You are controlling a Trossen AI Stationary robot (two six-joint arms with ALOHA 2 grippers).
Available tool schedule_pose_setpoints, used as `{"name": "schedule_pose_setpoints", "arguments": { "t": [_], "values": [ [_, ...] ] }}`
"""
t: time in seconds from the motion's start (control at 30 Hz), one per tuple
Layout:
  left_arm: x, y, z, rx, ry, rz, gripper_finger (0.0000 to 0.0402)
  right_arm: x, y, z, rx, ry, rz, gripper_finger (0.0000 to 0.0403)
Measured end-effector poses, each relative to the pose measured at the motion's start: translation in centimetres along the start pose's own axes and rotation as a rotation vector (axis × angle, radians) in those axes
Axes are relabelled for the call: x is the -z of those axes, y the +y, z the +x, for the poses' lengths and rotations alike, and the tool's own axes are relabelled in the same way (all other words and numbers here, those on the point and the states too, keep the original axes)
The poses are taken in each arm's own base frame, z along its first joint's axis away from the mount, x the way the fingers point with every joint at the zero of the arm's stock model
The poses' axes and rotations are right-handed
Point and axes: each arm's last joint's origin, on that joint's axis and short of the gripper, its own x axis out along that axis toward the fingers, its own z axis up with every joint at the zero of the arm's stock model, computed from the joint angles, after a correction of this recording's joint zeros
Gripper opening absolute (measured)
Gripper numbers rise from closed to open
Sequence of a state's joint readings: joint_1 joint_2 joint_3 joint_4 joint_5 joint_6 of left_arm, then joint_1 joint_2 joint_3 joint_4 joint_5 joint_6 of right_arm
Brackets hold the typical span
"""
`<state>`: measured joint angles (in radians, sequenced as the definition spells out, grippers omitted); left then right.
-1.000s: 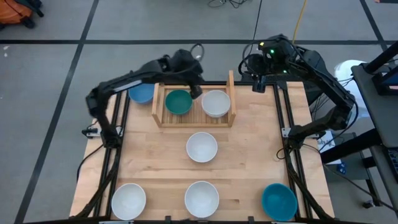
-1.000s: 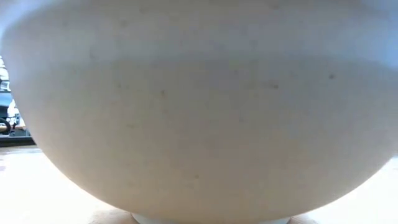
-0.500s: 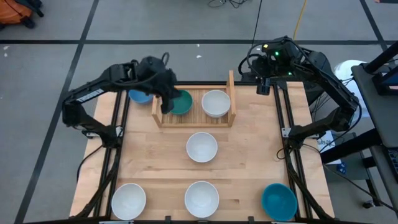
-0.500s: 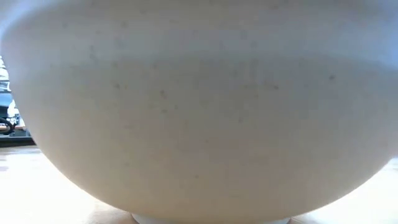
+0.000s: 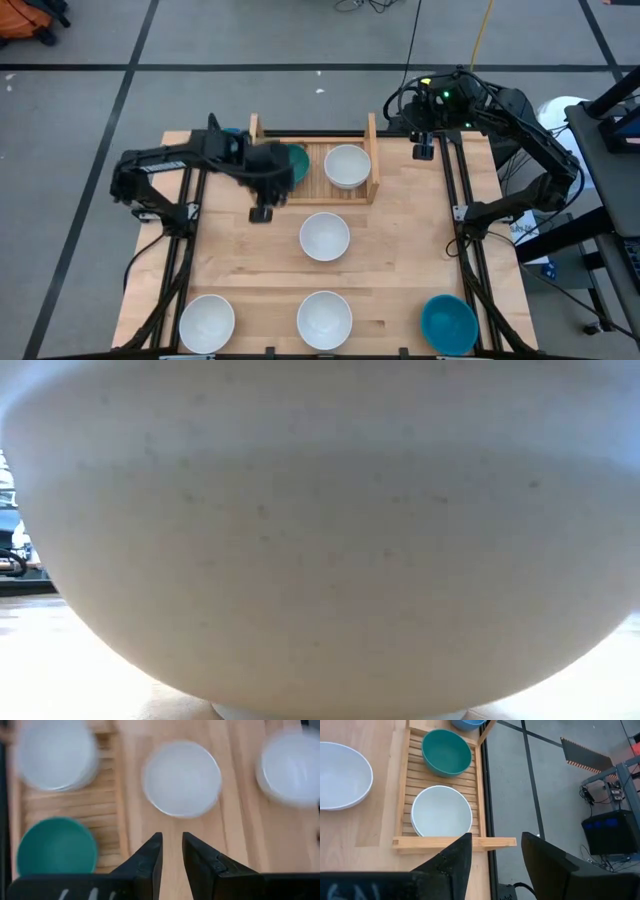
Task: Place and stack bowls onto a shelf
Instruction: Stack the white bowl on top of the green bowl on the shelf
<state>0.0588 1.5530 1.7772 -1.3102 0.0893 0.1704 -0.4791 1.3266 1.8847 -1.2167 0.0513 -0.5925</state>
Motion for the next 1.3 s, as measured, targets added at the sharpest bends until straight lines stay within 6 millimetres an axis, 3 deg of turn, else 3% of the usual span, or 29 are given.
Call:
{"name": "schedule_pose_setpoints", "arguments": {
  "t": [0.23,0.57,0.87,1.0,1.3],
  "values": [
    [-1.4,-2.0,4.2,0.049,0.105,0.197,0.0079,0.1,0.0,-0.4,0.005,-0.007,0.005,0.0166],
    [-2.3,-2.3,9.6,0.165,0.226,0.26,0.0079,0.4,0.2,-1.6,0.023,-0.034,0.007,0.0167],
    [-3.5,-5.3,13.3,0.127,0.237,0.3,0.0079,1.0,0.4,-3.5,0.05,-0.075,0.009,0.0167],
    [-3.8,-6.4,14.6,0.127,0.224,0.302,0.0079,1.2,0.5,-4.2,0.061,-0.09,0.002,0.0167],
    [-4.4,-6.7,14.7,0.108,0.168,0.194,0.0079,1.6,0.7,-5.4,0.08,-0.113,-0.041,0.0167]
  ]
}}
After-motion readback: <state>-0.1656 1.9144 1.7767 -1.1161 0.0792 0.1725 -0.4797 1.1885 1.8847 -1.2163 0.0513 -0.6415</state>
